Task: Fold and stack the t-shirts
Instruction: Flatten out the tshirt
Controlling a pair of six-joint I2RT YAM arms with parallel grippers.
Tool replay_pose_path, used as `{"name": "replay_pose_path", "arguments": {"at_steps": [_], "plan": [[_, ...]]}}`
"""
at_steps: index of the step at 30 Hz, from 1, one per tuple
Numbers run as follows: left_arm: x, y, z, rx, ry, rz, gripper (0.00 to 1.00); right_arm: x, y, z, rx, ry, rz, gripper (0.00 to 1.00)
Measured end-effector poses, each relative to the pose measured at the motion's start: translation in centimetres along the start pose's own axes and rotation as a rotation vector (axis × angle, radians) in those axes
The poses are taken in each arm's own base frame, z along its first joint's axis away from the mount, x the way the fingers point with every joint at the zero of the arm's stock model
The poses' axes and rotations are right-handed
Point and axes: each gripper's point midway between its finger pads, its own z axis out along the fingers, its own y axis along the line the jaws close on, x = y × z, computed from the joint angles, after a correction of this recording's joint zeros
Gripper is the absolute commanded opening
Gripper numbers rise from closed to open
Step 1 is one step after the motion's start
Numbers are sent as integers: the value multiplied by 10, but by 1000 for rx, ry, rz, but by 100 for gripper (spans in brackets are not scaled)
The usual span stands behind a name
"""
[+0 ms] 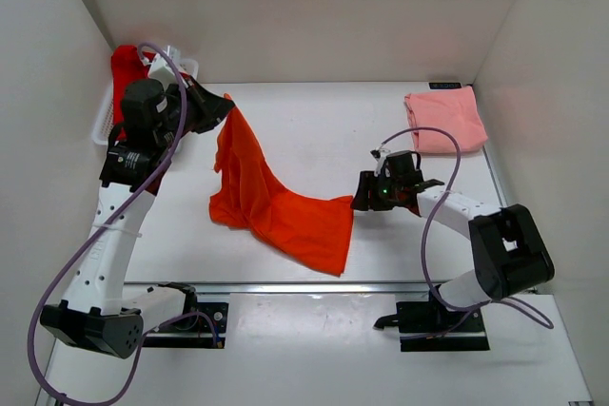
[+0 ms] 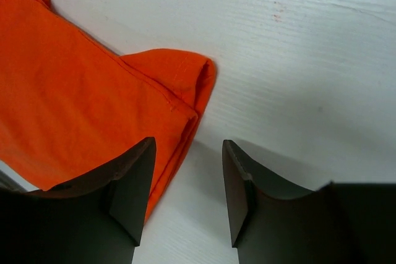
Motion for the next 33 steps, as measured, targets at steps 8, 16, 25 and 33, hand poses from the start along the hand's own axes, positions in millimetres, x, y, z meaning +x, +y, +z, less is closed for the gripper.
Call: {"name": "replay_pose_path", "arguments": {"at_steps": [8,16,25,33], "plan": [[4,3,3,-1,5,-2,0,-6,12,17,-36,6,-31,39],[10,8,5,-10,19,-12,0,-1,21,29,-46,41,-57,22],[13,10,6,-11,23,-19,0,3,19,31,-30,71,-57,0],[13,10,7,-9,22,-21,0,-27,27,-3,-16,-12,-88,0]]}}
